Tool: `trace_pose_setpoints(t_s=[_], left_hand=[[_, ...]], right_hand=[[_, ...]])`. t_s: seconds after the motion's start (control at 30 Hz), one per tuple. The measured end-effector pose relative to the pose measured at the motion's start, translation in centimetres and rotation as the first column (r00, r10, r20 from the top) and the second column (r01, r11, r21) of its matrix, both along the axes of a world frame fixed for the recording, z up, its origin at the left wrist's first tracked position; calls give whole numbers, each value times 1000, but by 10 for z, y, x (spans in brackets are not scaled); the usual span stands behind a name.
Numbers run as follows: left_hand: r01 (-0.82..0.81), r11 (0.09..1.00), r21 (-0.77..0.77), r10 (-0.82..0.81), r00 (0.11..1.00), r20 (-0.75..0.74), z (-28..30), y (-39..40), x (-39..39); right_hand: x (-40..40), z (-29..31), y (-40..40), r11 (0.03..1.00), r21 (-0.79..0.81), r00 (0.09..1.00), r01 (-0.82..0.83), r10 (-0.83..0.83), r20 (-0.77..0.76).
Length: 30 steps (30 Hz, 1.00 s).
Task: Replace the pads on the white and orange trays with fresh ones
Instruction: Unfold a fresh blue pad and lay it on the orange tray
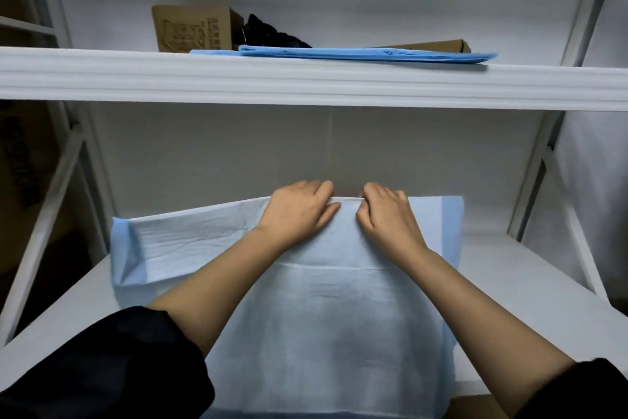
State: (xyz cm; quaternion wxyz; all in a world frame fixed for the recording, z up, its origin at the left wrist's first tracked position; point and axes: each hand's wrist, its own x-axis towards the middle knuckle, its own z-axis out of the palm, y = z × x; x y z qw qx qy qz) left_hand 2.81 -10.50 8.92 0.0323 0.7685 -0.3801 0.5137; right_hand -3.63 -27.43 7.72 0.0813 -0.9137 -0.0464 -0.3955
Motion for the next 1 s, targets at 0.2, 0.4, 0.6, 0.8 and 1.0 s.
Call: trace_pose_setpoints(t_s=[0.2, 0.4, 0.6, 0.8, 1.0], left_hand=[[-112, 993, -26, 111, 993, -39, -31, 76, 25], [-142, 989, -42, 141, 989, -36, -42, 89, 33], [-76, 997, -4, 76, 997, 7, -26, 51, 22], [-32, 999, -13, 32, 999, -24, -20, 48, 18], [-91, 996, 11, 89, 991, 96, -19, 102, 24]], right_hand=[[7, -15, -16, 990, 144, 999, 8, -1, -44], [11, -20, -17, 993, -19, 993, 113, -114, -30], [30, -18, 31, 978, -203, 997, -49, 59, 44], [37, -32, 48, 990, -125, 998, -59, 53, -46], [36, -32, 41, 986, -148, 996, -82, 77, -36]])
